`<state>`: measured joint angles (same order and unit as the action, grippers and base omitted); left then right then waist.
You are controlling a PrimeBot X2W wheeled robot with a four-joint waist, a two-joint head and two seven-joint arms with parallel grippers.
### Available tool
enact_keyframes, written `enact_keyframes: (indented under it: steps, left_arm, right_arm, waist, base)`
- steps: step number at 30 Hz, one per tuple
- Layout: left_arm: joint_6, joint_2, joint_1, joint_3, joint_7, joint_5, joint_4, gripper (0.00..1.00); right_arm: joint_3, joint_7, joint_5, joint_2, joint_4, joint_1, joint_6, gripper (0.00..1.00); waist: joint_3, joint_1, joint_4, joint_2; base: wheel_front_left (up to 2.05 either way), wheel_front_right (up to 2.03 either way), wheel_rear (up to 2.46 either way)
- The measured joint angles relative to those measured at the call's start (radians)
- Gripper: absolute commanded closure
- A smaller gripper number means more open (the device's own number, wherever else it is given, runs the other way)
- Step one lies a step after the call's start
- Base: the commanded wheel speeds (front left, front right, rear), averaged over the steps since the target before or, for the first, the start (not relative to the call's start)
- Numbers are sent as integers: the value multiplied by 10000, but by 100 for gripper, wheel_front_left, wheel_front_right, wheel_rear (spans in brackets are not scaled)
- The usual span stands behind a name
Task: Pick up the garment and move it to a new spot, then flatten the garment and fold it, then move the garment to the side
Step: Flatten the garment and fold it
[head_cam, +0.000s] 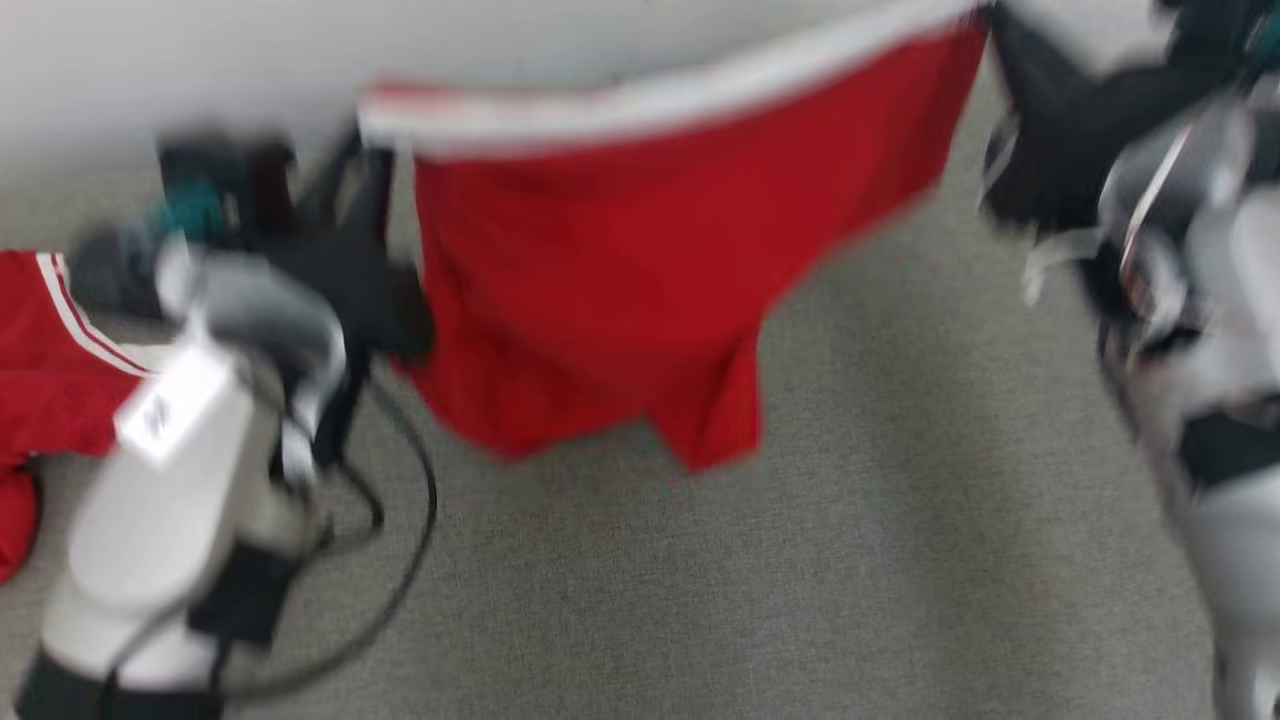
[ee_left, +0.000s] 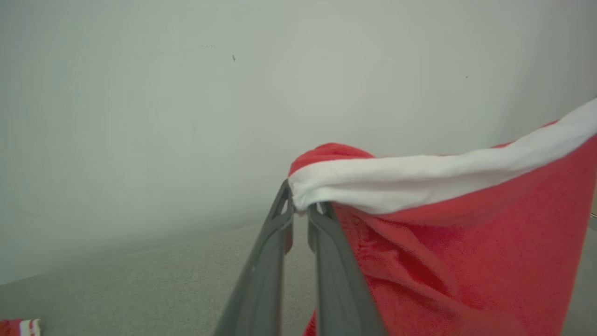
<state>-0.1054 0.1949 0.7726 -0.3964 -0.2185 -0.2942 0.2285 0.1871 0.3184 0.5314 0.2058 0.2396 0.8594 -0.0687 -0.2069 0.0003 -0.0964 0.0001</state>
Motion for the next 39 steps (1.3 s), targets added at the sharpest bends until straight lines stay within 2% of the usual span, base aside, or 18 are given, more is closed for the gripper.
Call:
enact_keyframes:
  steps: [4, 6, 10, 14, 16, 19, 21, 25, 31, 39]
  left_arm:
    - [-92, -752, 2487, 360, 800, 504, -107, 100]
    - [-88, -892, 2827, 372, 1024, 545, -201, 100]
    - [-88, -903, 2818, 629, 1967, 656, -349, 100]
    - [96, -510, 1236, 464, 2288, 353, 240, 100]
    - [460, -366, 147, 12, 2320, 228, 790, 100]
    - [882, -286, -1449, -550, 2389, 119, 1455, 100]
    - [1009, -119, -1985, -692, 2529, 123, 1772, 100]
    - [1227, -2, -1993, -681, 2901, 119, 2514, 100]
    - [1248, 21, -2088, -639, 3175, 117, 3147, 100]
    - [1235, 171, -3392, -673, 3348, 58, 3574, 100]
  right_arm:
    - [-669, -986, -155, 54, 25, 2302, 0, 100]
    - [-777, -1227, -221, 157, -140, 2528, 36, 100]
    - [-518, -1808, -525, 533, -130, 2379, 487, 100]
    - [150, -1962, -782, 600, -357, 894, 905, 100]
    - [416, -1937, -849, 842, -546, -472, 1137, 100]
    - [679, -1858, -825, 882, -796, -2554, 1266, 100]
    - [830, -1866, -754, 832, -941, -3422, 1306, 100]
    - [861, -1967, -675, 880, -1104, -4145, 1306, 100]
    - [947, -1925, -656, 1043, -1181, -5284, 1304, 100]
    - [1066, -1411, -384, 1175, -1649, -6792, 1292, 100]
  waist:
    - [-435, 0, 74, 0]
    - [-523, -1, 108, -1]
    - [-777, -1, 294, 0]
    - [-1005, -2, 375, -1]
    - [-1121, -1, 389, 0]
    - [-1293, -1, 396, 1]
    - [-1393, -3, 369, 0]
    - [-1430, -2, 230, 0]
    - [-1104, -4, 112, -2]
    - [-521, -5, -20, -2]
  base:
    - [0, 0, 0]
    - [0, 0, 0]
    - [0, 0, 0]
    - [0, 0, 0]
    - [0, 0, 0]
    - [0, 0, 0]
    - [0, 0, 0]
    - [0, 0, 0]
    - [0, 0, 0]
    - [0, 0, 0]
